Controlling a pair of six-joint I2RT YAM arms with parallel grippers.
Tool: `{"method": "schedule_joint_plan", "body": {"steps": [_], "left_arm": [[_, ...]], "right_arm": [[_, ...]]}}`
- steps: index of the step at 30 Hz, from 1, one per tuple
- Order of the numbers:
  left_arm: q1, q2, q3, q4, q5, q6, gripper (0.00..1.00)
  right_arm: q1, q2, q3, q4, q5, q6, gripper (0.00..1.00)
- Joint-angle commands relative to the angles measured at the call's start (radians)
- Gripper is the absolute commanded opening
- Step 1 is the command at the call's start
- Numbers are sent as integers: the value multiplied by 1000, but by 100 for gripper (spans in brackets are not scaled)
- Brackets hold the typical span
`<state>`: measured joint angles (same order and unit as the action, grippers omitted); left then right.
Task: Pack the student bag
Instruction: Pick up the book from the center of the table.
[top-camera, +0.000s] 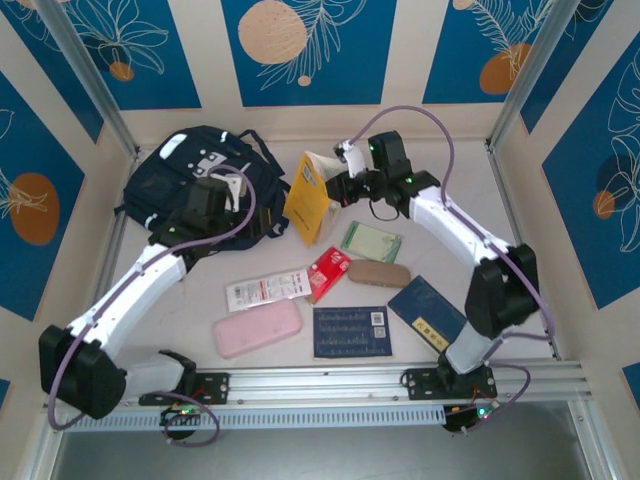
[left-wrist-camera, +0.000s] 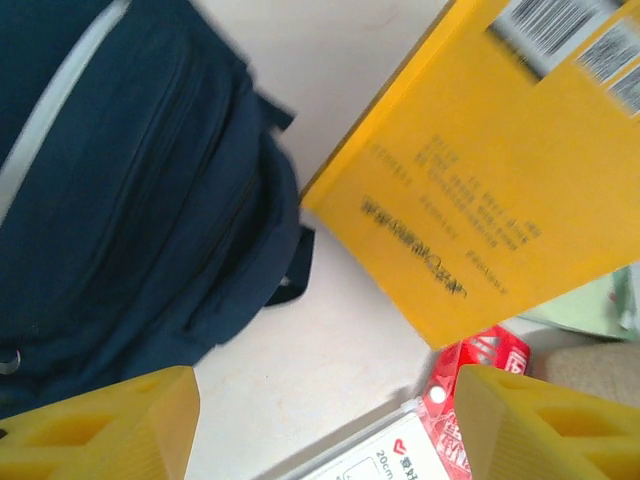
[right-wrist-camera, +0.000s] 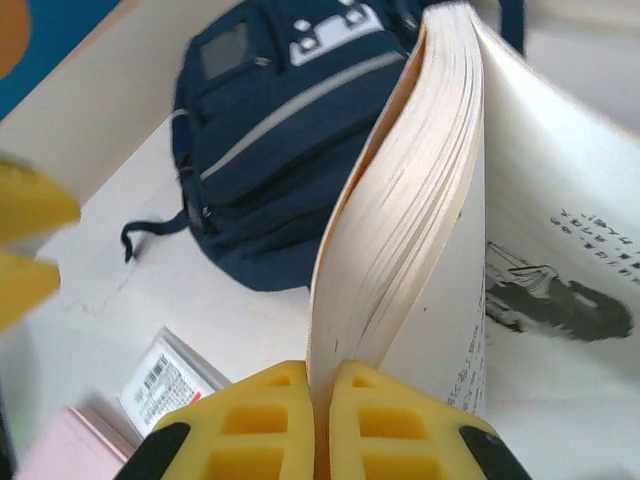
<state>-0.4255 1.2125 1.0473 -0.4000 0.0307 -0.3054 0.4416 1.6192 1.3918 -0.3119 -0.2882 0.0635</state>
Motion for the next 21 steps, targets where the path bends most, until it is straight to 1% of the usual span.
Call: {"method": "schedule_joint_plan", "body": {"steps": [1, 2, 4, 6, 12, 15, 17, 21], "left_arm": [[-12, -19, 39, 8, 165, 275, 67], [-12, -15, 55, -1, 198, 310, 67], [-12, -11, 69, 13, 215, 346, 67], [-12, -7, 69, 51, 260, 390, 68], [-47, 21, 114, 19, 352, 475, 68], [-64, 3, 90, 47, 461, 497, 69], [-74, -2, 75, 64, 511, 503, 69], [-87, -5, 47, 96, 540, 524, 68]], "right_arm": [[10, -139, -59, 153, -157, -232, 0], [8, -161, -72, 138, -190, -269, 0], [2, -198, -95, 110, -252, -347, 0], [-13, -237, -124, 75, -351, -444, 0], [-67, -358, -214, 76, -552, -555, 0], [-79, -404, -249, 82, -575, -590, 0], [-86, -421, -265, 83, -573, -613, 0], [-90, -448, -278, 65, -586, -657, 0]]}}
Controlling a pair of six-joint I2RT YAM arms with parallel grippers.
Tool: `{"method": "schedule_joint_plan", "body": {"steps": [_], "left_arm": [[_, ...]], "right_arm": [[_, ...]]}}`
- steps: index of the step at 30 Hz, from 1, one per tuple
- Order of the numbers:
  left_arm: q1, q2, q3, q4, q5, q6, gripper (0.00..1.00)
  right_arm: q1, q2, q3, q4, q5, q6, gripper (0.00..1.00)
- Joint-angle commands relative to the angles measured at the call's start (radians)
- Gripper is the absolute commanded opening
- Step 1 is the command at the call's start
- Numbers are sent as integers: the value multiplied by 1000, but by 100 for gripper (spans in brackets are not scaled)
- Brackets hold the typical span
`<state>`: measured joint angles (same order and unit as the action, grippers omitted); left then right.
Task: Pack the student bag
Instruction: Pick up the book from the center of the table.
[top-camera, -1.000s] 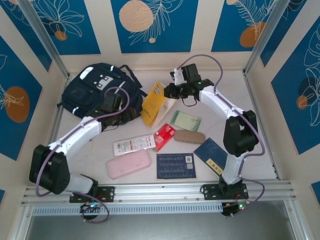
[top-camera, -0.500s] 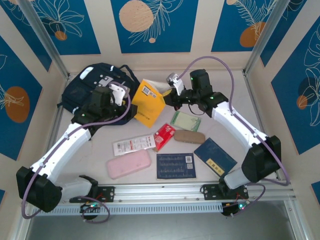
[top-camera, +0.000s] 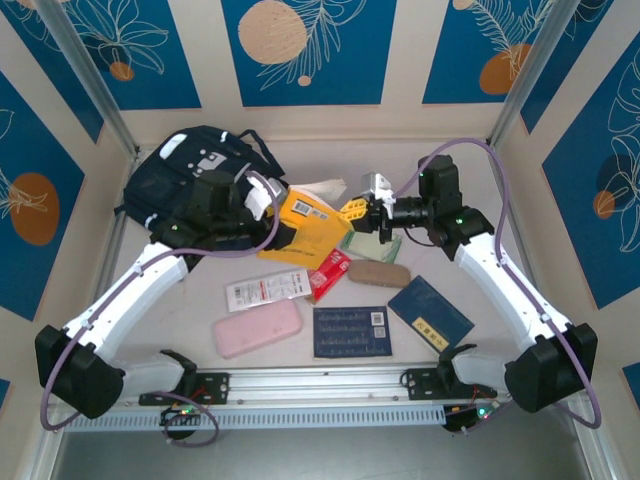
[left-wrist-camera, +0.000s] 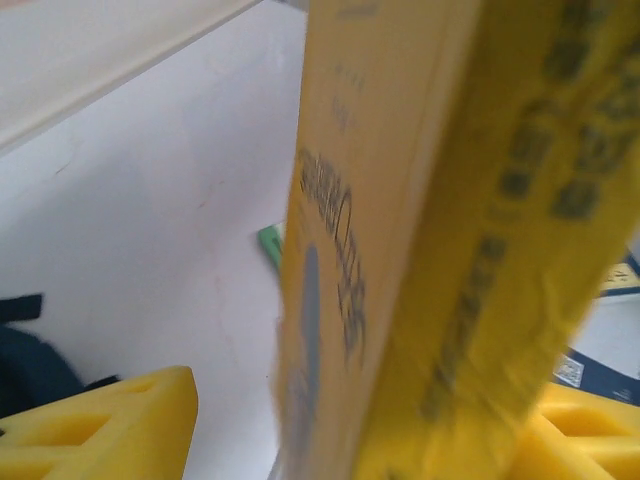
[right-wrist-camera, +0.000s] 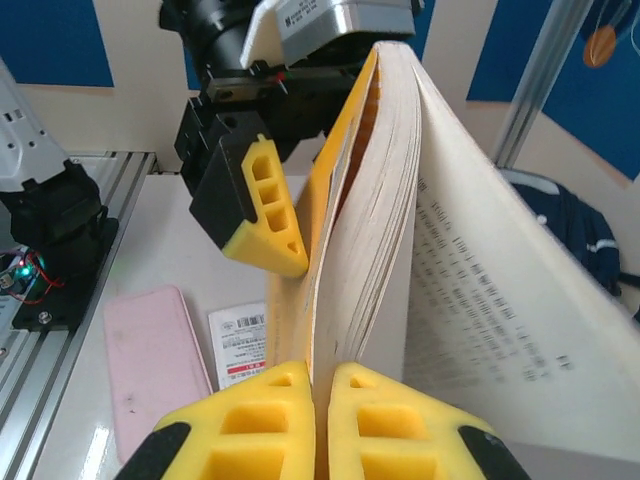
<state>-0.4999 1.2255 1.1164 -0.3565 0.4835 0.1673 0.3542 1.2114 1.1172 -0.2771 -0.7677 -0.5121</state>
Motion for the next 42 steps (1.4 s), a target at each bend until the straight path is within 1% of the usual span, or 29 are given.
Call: {"method": "schedule_joint_plan", "body": {"steps": [1, 3, 4, 7, 9, 11, 12, 14, 15, 17, 18, 19, 21, 23, 25, 27, 28, 30, 31, 32, 33, 34, 35, 37, 39, 40, 41, 42], "left_arm": [[-13, -25, -27, 58, 101, 62, 67], [-15, -35, -28, 51, 143, 88, 65], [-15, -33, -21, 36, 164, 105, 62], [-26, -16, -7, 3, 213, 128, 39], [-32, -10, -11, 14, 239, 121, 20], [-32, -12, -16, 27, 244, 112, 3], [-32, -19, -22, 39, 242, 111, 0], [-32, -39, -37, 67, 238, 99, 0], [-32, -49, -46, 81, 237, 93, 0], [-32, -77, -71, 132, 237, 70, 0], [-31, -89, -84, 161, 233, 56, 0], [-30, -104, -98, 196, 223, 31, 0], [-26, -127, -126, 285, 174, -57, 0], [-17, -142, -150, 380, 118, -191, 0], [-12, -151, -157, 442, 35, -333, 0], [-12, -163, -171, 500, -67, -491, 0], [-12, -165, -167, 495, -128, -577, 0], [-11, -154, -130, 418, -231, -730, 0], [-11, -147, -116, 399, -248, -789, 0], [-11, -144, -114, 403, -260, -851, 0], [-12, -146, -121, 424, -274, -917, 0], [-12, -153, -128, 439, -298, -965, 0], [-12, -164, -138, 442, -343, -1024, 0], [-12, -183, -135, 383, -442, -1167, 0], [-12, -191, -127, 340, -484, -1275, 0], [-11, -193, -131, 345, -490, -1315, 0], [-12, -198, -140, 356, -494, -1358, 0], [-12, -199, -141, 358, -498, -1399, 0]], "right_arm": [[-3, -45, -5, 20, -108, -93, 0], [-3, -57, -15, 20, -102, -99, 0], [-3, -62, -21, 30, -99, -97, 0], [-3, -61, -33, 62, -76, -70, 0], [-3, -59, -50, 103, -61, -39, 0], [-4, -61, -68, 141, -36, -17, 0], [-4, -64, -77, 159, -17, -7, 0], [-5, -69, -101, 210, 23, 28, 0], [-6, -73, -116, 248, 58, 58, 11], [-5, -87, -163, 370, 163, 168, 64], [-5, -94, -187, 439, 218, 227, 80], [-5, -99, -204, 501, 277, 302, 88], [-8, -102, -204, 527, 314, 406, 89], [-4, -98, -197, 524, 375, 532, 84], [-4, -102, -184, 482, 437, 656, 81], [-6, -119, -159, 394, 502, 750, 78], [-7, -128, -147, 350, 504, 769, 75], [4, -131, -98, 212, 544, 773, 65], [9, -136, -90, 172, 568, 773, 62], [13, -150, -111, 180, 599, 796, 61], [16, -173, -153, 226, 624, 837, 61], [14, -191, -184, 268, 621, 881, 61], [12, -198, -188, 267, 615, 943, 61], [6, -167, -133, 161, 571, 1087, 63], [8, -130, -111, 117, 488, 1260, 67], [13, -123, -130, 153, 449, 1357, 72], [22, -119, -171, 228, 413, 1482, 76], [32, -112, -209, 304, 392, 1618, 77]]}}
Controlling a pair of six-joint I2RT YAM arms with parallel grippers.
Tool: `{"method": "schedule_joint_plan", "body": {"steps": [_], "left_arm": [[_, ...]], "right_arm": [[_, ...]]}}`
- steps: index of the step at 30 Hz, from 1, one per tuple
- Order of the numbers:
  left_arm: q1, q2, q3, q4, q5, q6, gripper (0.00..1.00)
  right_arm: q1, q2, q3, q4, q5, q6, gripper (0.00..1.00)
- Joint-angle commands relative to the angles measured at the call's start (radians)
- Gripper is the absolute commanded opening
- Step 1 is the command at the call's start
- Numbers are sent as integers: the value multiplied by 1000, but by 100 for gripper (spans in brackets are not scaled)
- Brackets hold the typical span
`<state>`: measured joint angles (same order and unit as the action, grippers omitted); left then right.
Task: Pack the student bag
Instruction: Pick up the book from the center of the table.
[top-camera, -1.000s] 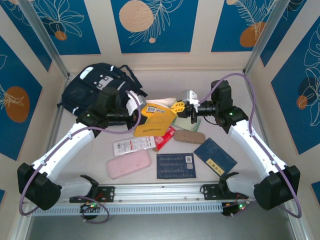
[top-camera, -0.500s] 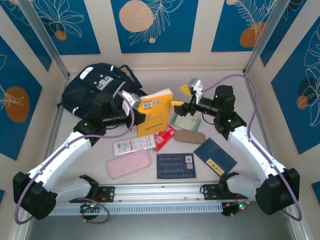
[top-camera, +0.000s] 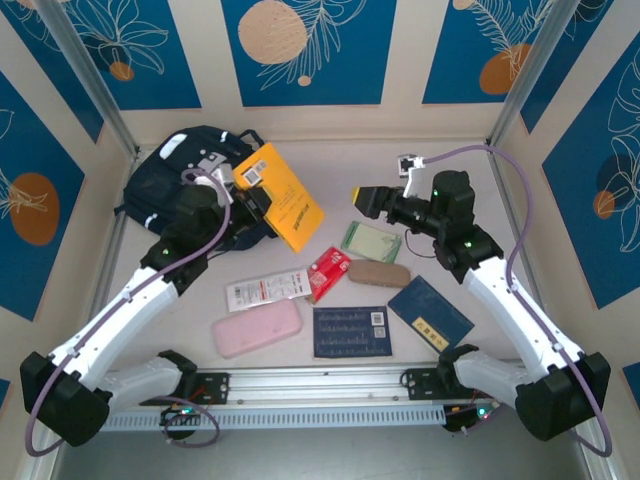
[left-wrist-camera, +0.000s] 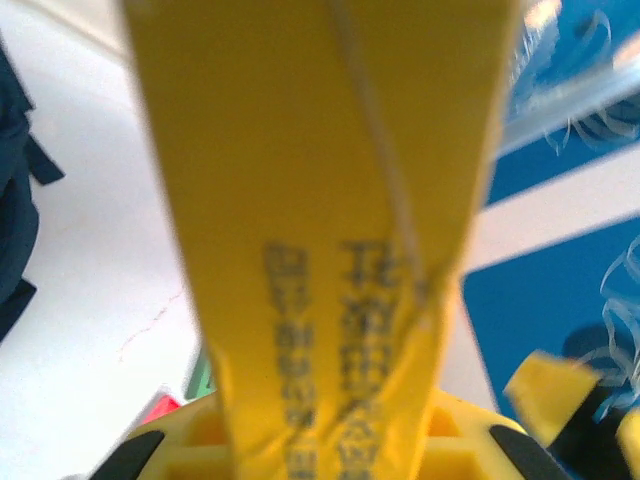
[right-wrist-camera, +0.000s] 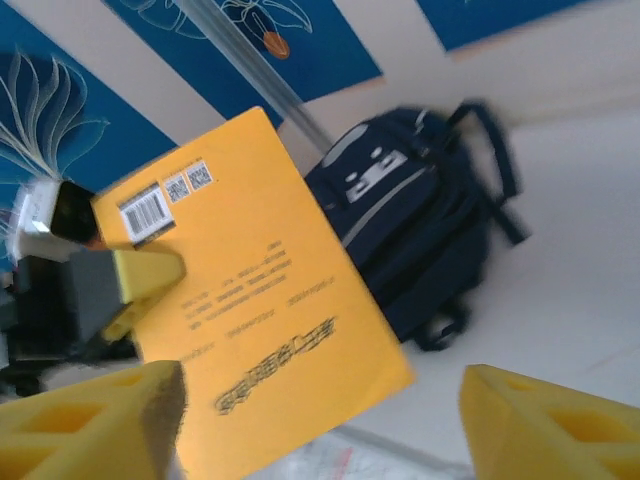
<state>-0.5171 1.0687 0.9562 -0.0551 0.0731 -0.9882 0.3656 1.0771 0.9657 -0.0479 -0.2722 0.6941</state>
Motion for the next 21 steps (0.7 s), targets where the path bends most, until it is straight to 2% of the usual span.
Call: {"method": "schedule_joint_plan", "body": {"steps": [1, 2, 5, 10, 21], "left_arm": [[6, -43, 19, 54, -93, -270, 0], [5, -45, 16, 54, -97, -293, 0], [4, -46, 6, 72, -99, -351, 0], [2, -47, -6, 94, -103, -392, 0], [0, -49, 4, 115, -112, -405, 0]], "right_arm": [[35, 33, -85, 137, -109, 518, 78], [57, 50, -103, 200, -111, 602, 78], [119, 85, -89, 203, -72, 690, 78], [179, 160, -164, 449, -50, 922, 85], [258, 265, -187, 611, -14, 1063, 88]]}}
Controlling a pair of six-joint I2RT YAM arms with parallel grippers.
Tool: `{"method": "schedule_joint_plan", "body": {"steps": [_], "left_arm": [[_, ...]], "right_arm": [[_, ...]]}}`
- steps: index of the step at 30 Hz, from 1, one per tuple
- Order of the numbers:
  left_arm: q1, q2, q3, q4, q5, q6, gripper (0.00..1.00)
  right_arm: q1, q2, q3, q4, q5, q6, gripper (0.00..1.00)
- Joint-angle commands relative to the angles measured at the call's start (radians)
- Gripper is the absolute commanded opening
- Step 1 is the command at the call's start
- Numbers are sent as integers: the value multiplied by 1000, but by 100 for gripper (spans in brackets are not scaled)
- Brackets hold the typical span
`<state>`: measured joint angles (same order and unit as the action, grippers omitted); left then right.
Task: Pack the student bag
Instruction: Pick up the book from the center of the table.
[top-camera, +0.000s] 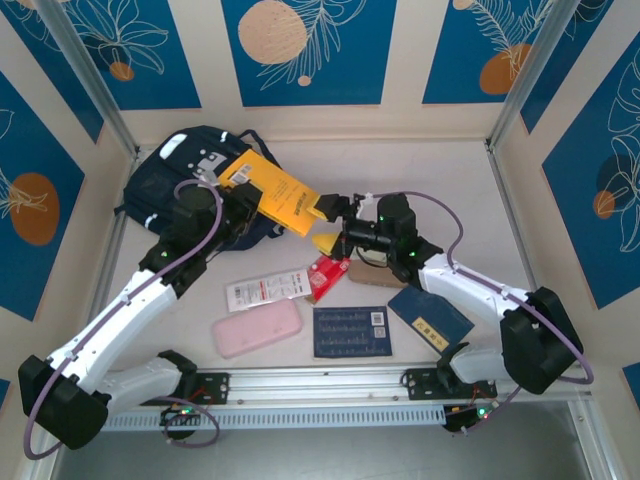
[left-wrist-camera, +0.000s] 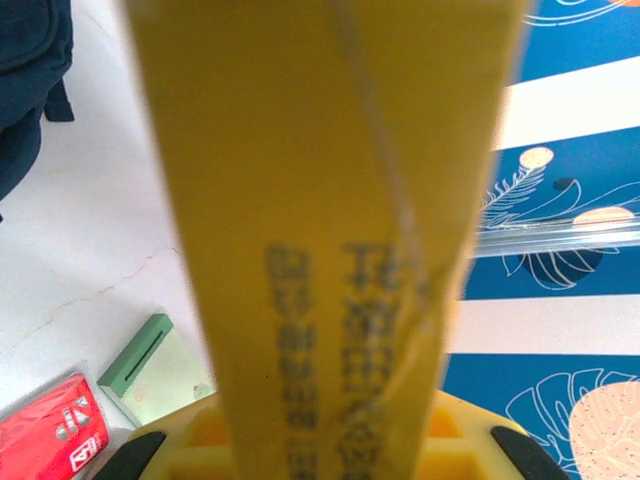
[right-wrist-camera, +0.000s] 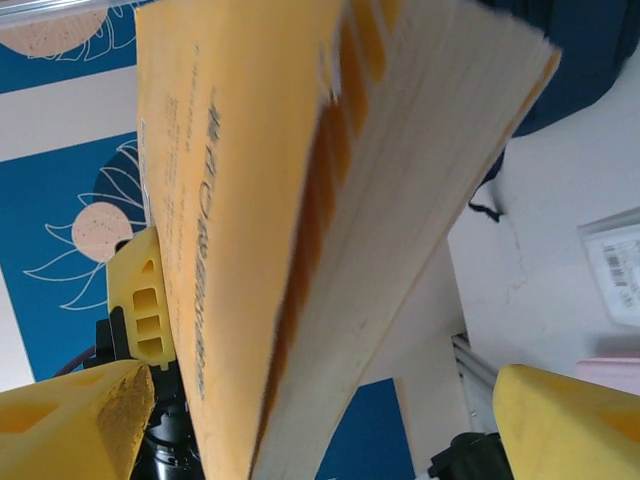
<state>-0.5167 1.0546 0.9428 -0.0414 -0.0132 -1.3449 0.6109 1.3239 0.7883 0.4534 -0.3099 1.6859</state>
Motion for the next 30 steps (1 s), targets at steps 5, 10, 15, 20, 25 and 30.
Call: {"method": "schedule_joint_plan", "body": {"steps": [5, 10, 15, 20, 25, 30], "left_arm": [[-9, -44, 3, 96, 0, -72, 0], [-24, -103, -53, 59, -10, -92, 0], [-41, -141, -102, 42, -10, -115, 0], [-62, -138, -125, 54, -10, -133, 0], [-66, -140, -125, 57, -7, -96, 2], [-46, -180, -121, 26, 6, 74, 63]], "right_arm": [[16, 40, -20, 234, 77, 102, 82], [-6, 27, -30, 311, 153, 68, 68], [-17, 8, -47, 353, 212, 28, 48], [-13, 27, -24, 358, 198, -15, 30], [-29, -9, -21, 267, 190, -107, 0], [-137, -43, -39, 273, 9, -164, 0]]}}
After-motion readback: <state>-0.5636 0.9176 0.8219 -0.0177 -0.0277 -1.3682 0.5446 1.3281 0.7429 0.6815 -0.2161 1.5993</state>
